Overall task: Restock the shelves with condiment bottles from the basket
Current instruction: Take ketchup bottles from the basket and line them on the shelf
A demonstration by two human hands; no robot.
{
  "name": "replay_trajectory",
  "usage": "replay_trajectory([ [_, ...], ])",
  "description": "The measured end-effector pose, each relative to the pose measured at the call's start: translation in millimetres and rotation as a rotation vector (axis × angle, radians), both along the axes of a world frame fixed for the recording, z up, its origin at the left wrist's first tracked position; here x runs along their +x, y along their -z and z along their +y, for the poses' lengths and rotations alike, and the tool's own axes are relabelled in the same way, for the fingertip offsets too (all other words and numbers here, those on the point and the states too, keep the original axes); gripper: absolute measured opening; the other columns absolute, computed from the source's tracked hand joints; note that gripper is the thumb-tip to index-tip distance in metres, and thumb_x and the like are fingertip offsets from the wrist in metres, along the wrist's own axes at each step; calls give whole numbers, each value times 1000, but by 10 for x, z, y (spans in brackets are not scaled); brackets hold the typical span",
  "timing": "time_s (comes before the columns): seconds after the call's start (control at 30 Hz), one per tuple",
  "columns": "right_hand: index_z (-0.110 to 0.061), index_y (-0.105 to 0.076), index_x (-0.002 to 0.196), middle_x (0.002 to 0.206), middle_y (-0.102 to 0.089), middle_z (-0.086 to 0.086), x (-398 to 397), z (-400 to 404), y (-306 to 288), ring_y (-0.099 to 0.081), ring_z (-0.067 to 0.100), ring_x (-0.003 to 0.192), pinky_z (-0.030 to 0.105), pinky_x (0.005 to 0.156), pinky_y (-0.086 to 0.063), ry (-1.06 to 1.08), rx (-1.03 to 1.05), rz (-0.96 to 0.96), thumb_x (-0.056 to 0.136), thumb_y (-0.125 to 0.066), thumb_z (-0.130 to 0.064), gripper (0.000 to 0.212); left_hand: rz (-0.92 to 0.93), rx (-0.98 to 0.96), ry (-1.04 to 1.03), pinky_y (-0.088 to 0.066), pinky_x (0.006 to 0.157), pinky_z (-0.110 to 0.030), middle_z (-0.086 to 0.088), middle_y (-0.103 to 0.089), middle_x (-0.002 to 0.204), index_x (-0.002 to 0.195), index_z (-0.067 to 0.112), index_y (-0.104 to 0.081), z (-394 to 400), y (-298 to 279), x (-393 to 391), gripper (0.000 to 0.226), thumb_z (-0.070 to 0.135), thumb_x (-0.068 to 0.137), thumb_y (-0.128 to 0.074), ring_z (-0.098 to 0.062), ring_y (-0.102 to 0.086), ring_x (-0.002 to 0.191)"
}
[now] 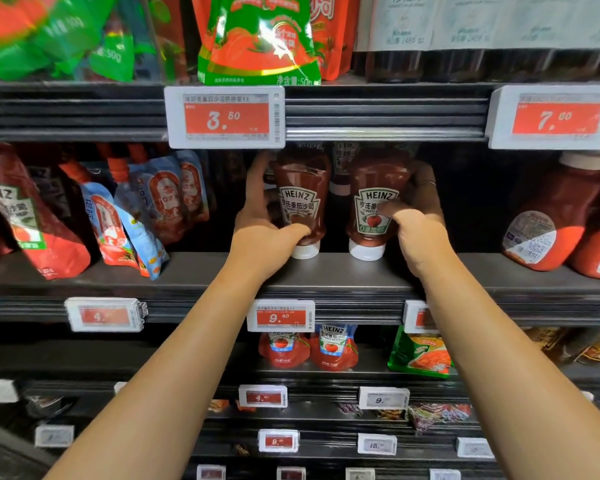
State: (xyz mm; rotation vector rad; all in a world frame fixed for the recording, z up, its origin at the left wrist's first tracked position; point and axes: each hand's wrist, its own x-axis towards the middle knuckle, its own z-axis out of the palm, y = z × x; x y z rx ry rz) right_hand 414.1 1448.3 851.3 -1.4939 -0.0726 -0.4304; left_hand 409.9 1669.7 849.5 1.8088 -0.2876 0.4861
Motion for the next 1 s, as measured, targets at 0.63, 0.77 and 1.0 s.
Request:
replay_trajectory([
  [0.63, -30, -28, 152, 88, -47, -28, -144, -312, -81, -53, -21, 71, -8, 54, -32, 227, -677, 3, 67, -91, -44, 106, 10, 295, 32, -59, 91, -46, 7, -69, 116, 137, 77, -20, -296, -114, 190, 114, 30, 62, -93, -14, -71, 103],
  [0.77, -34, -15, 157, 121, -67, 1, -117, -669, -152, -66, 19, 106, 23, 86, -48, 236, -689, 18, 68, -91, -40, 117, -28, 339, 122, -60, 91, -39, 17, -68, 113, 134, 78, -22, -623, -101, 333, 107, 26, 71, -91, -1, -71, 98],
  [1.0, -8, -22, 154, 137, -59, 19, 267, -923, -346, -56, 39, 126, 36, 101, -46, 361, -817, 134, 74, -88, -29, 106, -305, 753, -24, -45, 107, -51, -11, -56, 141, 148, 24, -40, -1158, -466, 598, 92, 38, 72, -88, -34, -52, 130],
])
